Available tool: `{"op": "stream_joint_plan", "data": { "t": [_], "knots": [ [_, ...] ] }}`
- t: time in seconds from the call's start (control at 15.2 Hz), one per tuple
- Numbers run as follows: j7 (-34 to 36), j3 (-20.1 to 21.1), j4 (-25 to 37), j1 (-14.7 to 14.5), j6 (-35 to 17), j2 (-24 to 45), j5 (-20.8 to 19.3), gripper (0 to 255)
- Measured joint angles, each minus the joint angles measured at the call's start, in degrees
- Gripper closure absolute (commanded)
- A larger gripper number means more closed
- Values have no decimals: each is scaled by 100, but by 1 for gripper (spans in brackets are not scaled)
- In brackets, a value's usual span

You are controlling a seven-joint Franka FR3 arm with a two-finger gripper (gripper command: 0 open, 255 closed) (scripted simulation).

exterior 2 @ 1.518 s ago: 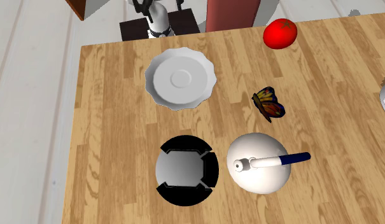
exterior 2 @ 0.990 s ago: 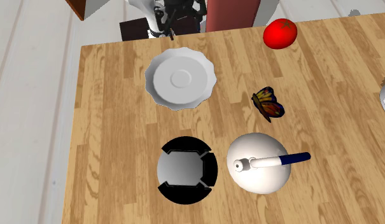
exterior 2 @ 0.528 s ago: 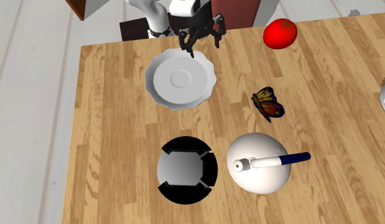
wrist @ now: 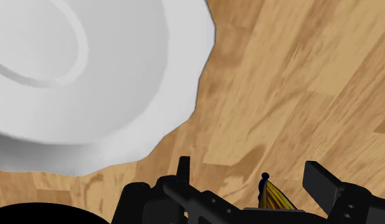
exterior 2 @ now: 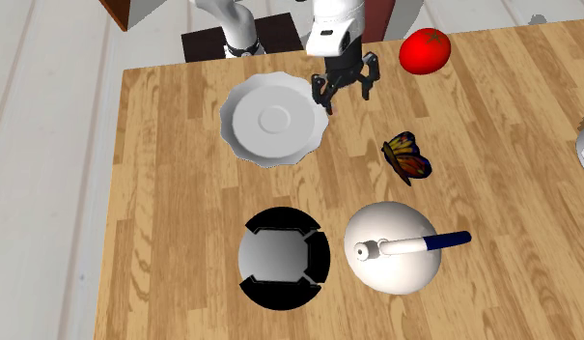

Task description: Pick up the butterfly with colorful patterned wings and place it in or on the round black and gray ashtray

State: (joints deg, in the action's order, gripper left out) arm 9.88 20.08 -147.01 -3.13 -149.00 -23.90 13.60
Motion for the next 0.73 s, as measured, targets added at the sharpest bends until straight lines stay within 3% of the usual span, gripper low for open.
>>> {"op": "stream_joint_plan", "data": {
  "t": [0.26, 0.53, 0.73],
  "knots": [
    [594, 574, 269, 348, -1034, 850, -518, 0],
    [1783, 1352, 679, 1063, -1765, 1658, -1814, 0],
    [2462, 1610, 866, 1377, -1956, 2057, -2649, 0]
  ]
}}
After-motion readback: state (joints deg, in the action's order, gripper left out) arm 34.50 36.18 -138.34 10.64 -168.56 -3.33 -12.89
